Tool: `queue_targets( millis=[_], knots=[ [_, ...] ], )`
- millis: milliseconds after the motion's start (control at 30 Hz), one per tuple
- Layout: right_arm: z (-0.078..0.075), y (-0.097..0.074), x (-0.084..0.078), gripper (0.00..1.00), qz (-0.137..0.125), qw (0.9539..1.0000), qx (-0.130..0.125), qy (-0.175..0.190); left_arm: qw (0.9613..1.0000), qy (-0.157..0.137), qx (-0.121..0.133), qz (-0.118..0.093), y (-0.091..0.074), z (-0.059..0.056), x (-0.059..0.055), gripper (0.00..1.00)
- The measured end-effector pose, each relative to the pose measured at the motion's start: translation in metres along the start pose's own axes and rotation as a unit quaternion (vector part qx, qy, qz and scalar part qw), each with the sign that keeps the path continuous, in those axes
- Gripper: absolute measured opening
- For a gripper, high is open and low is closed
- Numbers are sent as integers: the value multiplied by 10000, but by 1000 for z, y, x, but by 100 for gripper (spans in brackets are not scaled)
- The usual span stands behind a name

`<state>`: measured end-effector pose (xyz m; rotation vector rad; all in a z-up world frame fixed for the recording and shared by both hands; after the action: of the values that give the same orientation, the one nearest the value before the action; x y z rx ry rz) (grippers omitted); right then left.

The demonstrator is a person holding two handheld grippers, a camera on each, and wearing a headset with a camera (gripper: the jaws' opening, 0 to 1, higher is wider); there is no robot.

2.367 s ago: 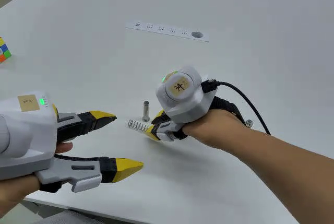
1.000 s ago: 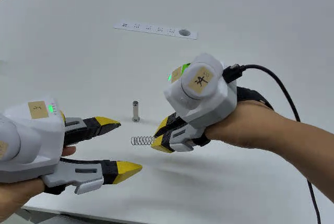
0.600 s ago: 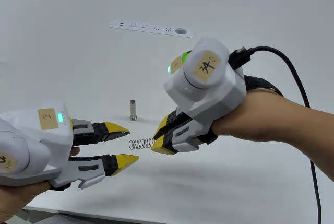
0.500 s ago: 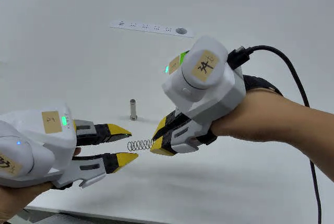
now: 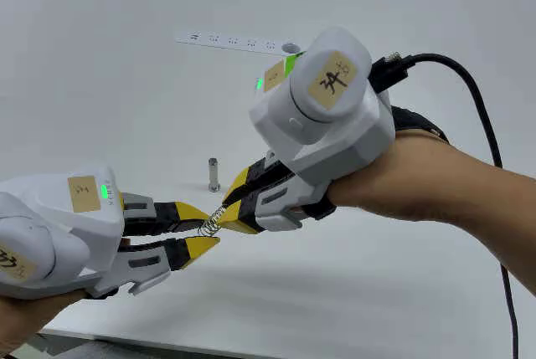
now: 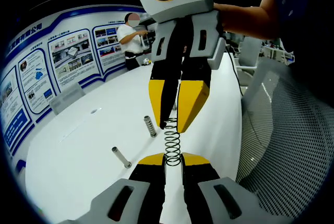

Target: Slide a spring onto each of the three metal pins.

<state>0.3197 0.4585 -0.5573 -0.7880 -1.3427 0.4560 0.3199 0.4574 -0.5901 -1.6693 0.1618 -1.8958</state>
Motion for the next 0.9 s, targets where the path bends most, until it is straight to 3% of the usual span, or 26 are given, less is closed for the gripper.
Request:
queue_targets(
  millis=[233, 600, 767, 900],
  knots=[
    [1, 1, 12, 11, -177, 9998, 4, -21, 9999, -136, -7, -93, 0, 2, 3, 12],
    [-2, 1, 17, 11, -201, 9997, -29, -106, 9993, -317, 18, -207, 1, 6, 8, 17],
    [-10, -2, 20, 11, -221, 9996, -109, -126, 9985, -493, 123, -199, -3, 11, 8, 24],
    [-24, -8, 20, 11, -196, 9991, -346, -164, 9969, -699, 240, -288, -12, 17, 10, 30]
  ],
)
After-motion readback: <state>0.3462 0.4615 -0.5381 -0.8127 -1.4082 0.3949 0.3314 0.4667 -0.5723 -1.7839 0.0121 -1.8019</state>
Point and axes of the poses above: the centre of the closed fingertips' face, and the gripper's own axes: y roughly forward along the fingers, z roughly to its left, x roughly out of its top, the point moved 1 cm from there along -y, roughly backward along the fingers, and after that the axes turned 3 degrees about y, right-handed, at the moved point
